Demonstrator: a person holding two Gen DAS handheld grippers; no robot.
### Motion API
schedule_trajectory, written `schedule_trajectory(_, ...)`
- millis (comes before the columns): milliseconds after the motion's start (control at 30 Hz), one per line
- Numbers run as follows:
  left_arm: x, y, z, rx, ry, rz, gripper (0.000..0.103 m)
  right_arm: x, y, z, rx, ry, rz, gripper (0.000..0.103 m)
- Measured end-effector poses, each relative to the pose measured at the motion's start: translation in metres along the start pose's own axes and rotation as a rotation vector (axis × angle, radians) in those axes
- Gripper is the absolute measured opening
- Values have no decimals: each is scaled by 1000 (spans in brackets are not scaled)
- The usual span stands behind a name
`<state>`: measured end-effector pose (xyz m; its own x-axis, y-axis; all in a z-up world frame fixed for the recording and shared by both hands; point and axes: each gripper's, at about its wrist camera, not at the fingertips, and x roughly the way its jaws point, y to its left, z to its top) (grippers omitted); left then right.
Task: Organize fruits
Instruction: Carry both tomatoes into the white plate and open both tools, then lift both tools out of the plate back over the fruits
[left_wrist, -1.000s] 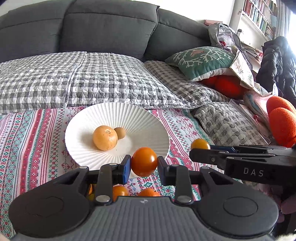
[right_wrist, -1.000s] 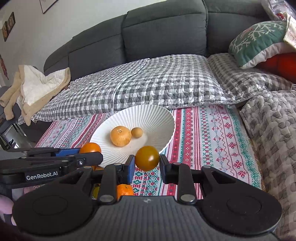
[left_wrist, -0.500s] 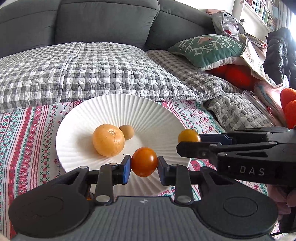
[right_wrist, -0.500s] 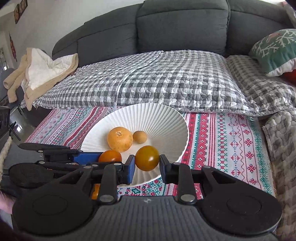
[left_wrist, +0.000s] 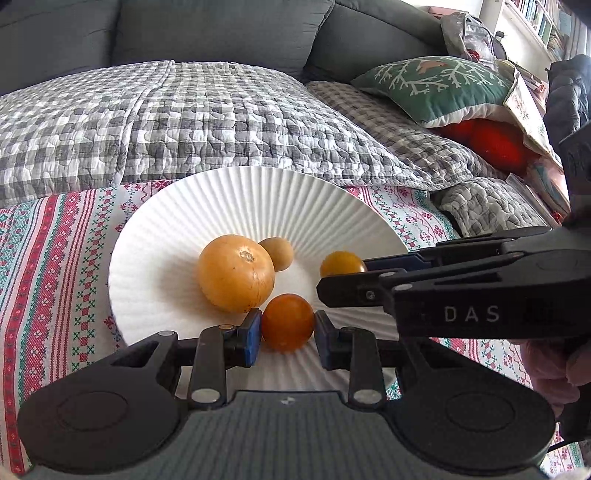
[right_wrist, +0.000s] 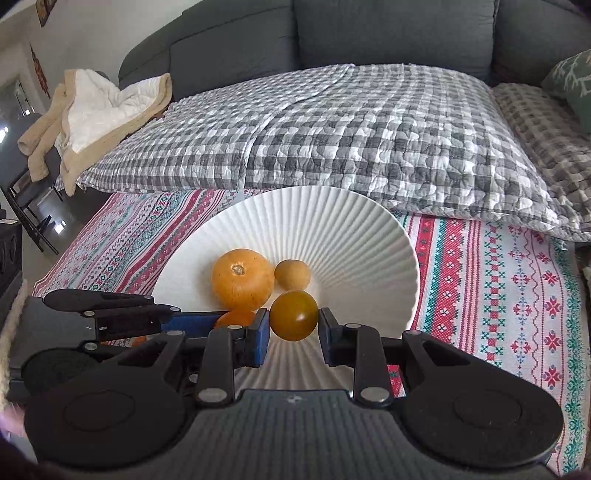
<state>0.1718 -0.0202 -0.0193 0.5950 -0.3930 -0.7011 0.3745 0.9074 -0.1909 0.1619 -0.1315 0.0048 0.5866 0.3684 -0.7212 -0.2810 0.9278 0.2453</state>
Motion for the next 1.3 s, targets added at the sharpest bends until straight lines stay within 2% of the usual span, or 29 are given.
schedule_trajectory(333,4,1,2,19,8,13,35,16,-3,7,37,70,2,26)
schedule_trajectory(433,2,1,1,18,5,9,40,13,-4,7,56,70,4,28)
schedule_trajectory(500,0,1,0,20,5,4,45,10,-4,7,68,63,3,38)
schedule_trajectory(633,-9,0,-4,14,1,15,60,0,-5,5,88,46,3,47)
schedule_trajectory(700,-14,-1,-5,5,-2,12,65,-6,-5,5,102,43,-1,58)
schedule_trajectory(800,-23,-4,-7,13,-7,22,73,-18,-4,4,114,28,-7,65)
schedule_trajectory(933,-39,-11,-10,4,-30,43,90,-35,5,2,108,-3,-19,76)
schedule_trajectory(1100,-59,-19,-16,18,-27,72,96,-59,16,-5,111,-34,-50,89)
schedule_trajectory(1300,-83,-20,-28,16,-11,107,101,-78,32,-17,108,-36,-96,97)
